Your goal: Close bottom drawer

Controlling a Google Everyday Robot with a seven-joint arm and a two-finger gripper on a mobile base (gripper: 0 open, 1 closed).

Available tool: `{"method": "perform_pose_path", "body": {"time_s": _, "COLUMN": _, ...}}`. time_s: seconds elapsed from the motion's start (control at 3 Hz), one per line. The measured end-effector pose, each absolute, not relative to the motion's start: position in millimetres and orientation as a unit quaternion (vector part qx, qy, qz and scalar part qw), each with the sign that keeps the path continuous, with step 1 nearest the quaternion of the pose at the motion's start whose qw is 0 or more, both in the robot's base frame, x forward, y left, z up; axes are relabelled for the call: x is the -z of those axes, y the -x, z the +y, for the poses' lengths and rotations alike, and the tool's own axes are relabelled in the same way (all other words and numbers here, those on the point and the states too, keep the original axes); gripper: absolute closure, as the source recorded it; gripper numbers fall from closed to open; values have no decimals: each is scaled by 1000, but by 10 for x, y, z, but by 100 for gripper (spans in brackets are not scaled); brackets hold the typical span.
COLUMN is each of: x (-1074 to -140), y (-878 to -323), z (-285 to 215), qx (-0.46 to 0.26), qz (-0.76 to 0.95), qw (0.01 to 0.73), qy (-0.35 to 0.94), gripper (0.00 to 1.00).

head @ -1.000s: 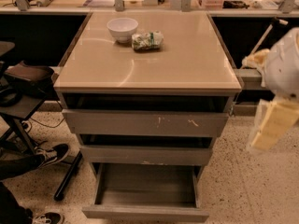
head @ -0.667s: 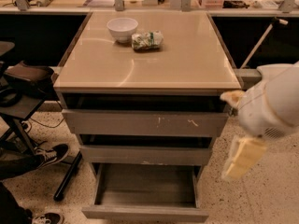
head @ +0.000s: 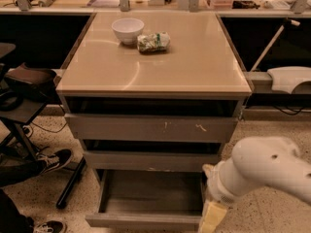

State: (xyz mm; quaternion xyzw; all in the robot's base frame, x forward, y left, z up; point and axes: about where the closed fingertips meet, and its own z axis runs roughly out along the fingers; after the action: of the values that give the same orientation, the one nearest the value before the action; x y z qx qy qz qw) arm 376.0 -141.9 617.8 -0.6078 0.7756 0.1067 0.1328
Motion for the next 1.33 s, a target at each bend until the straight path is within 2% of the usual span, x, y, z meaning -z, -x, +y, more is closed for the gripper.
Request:
{"method": "perform_pose_path", "body": {"time_s": 0.33, "x": -4924, "y": -3292, "z": -1565, "qx": -129, "qz": 802, "qw": 75, "qy": 579, "gripper": 0}}
{"method": "perform_pose_path", "body": {"time_s": 1.0, "x": -4401, "y": -3194, "z": -1568, "qx": -134, "qz": 811, "qw": 89, "qy": 562, "gripper": 0}}
{"method": "perform_pose_path", "body": {"time_s": 1.33, "x": -4078, "y": -3410, "z": -1889, "qx": -135, "qz": 828, "qw": 155, "qy": 521, "gripper": 0}}
